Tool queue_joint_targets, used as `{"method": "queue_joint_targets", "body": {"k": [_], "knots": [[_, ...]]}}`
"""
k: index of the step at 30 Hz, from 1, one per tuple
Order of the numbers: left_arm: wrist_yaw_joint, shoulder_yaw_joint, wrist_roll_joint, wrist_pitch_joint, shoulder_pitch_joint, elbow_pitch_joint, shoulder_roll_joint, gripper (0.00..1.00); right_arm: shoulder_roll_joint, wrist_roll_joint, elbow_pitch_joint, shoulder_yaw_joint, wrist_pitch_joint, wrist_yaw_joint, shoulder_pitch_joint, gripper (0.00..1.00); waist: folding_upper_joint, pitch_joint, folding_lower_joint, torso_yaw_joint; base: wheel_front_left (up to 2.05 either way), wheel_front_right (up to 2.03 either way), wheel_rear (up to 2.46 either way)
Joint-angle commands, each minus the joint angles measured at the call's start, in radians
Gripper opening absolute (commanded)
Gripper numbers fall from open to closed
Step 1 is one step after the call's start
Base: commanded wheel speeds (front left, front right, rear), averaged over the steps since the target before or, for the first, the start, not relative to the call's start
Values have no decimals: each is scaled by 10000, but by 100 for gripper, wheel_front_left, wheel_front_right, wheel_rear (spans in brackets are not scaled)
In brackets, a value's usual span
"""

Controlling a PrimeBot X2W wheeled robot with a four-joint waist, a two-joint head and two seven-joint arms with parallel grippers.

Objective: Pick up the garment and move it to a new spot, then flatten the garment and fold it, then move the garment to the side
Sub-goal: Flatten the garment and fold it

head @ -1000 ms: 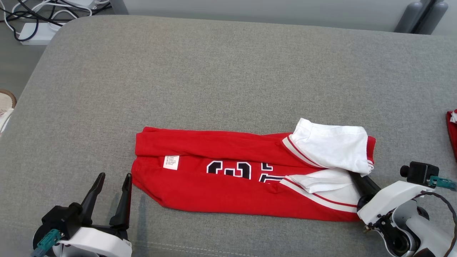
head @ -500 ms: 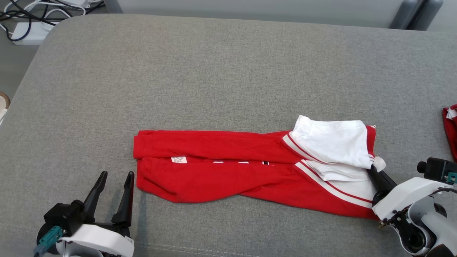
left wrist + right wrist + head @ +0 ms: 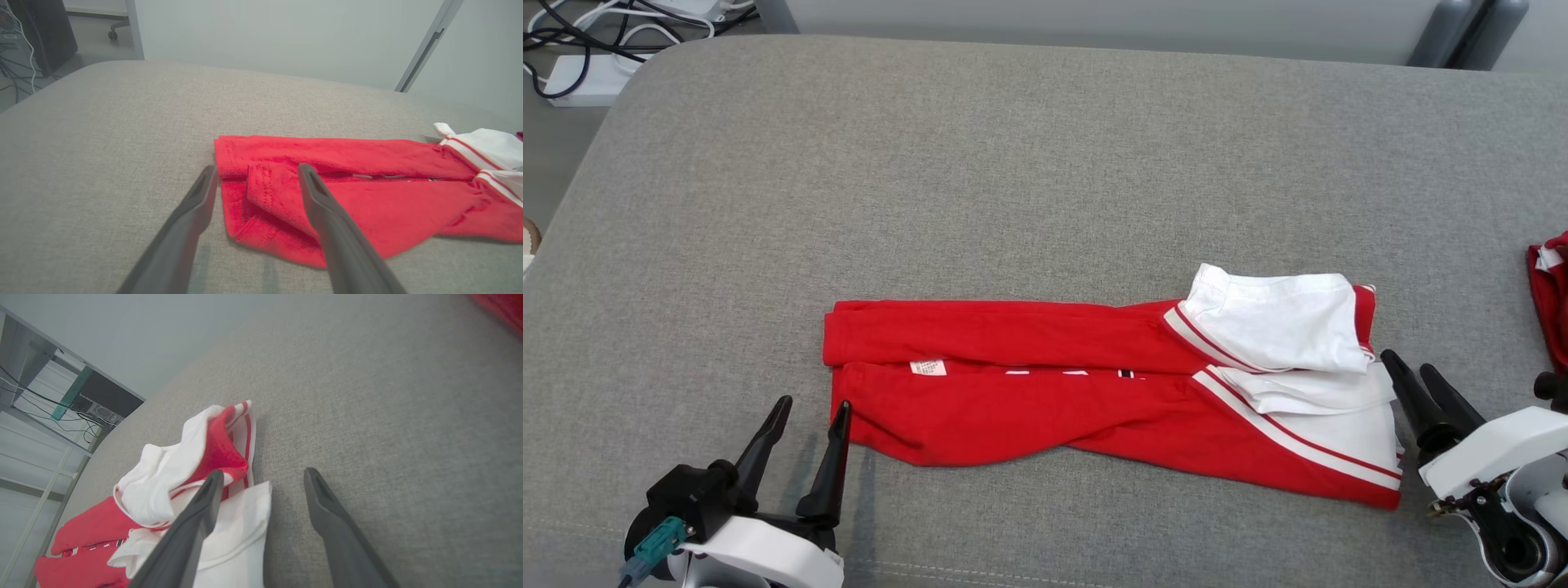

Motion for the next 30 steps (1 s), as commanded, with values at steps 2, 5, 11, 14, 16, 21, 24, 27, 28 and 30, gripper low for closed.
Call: {"method": "queue_joint_targets", "body": {"k": [2, 5, 11, 14, 16, 21, 24, 27, 28, 30], "knots": [[-72, 252, -38, -61, -513, -260, 290, 100, -296, 63, -451, -163, -202, 14, 238, 100, 0, -12, 0, -80, 0, 0, 0], [-72, 181, -63, -61, -540, -284, 316, 100, -239, -31, -669, -282, -212, 14, 195, 100, 0, -5, 0, -121, 0, 0, 0], [-72, 32, -117, -61, -632, -237, 352, 100, -21, -209, -275, 68, -65, 14, 0, 100, 0, 34, 0, -45, 0, 0, 0], [-72, -16, -149, -61, -631, -148, 401, 100, 222, -212, 23, 196, -36, 14, -219, 100, 0, 72, 0, 46, 0, 0, 0], [-72, -9, -184, -61, -653, -106, 412, 100, 403, -110, 182, 253, -26, 14, -369, 100, 0, 135, 0, 151, 0, 0, 0], [-72, -56, -219, -61, -700, 1, 422, 100, 465, 32, 653, 482, 361, 14, -467, 100, 0, 234, 0, 262, 0, 0, 0], [-72, -74, -251, -61, -733, 11, 420, 100, 478, 2, 883, 663, 603, 14, -556, 100, 0, 286, 0, 281, 0, 0, 0], [-72, -64, -261, -61, -784, -7, 411, 100, 580, 0, 925, 943, 1015, 14, -616, 100, 0, 337, 0, 275, 0, 0, 0], [-73, -76, -256, -61, -812, -18, 406, 100, 608, -9, 919, 1034, 1141, 14, -639, 100, 0, 352, 0, 273, 0, 0, 0], [-73, -114, -242, -61, -869, -33, 392, 100, 673, 16, 927, 1186, 1373, 14, -655, 100, 0, 363, 0, 268, 0, 0, 0]]}}
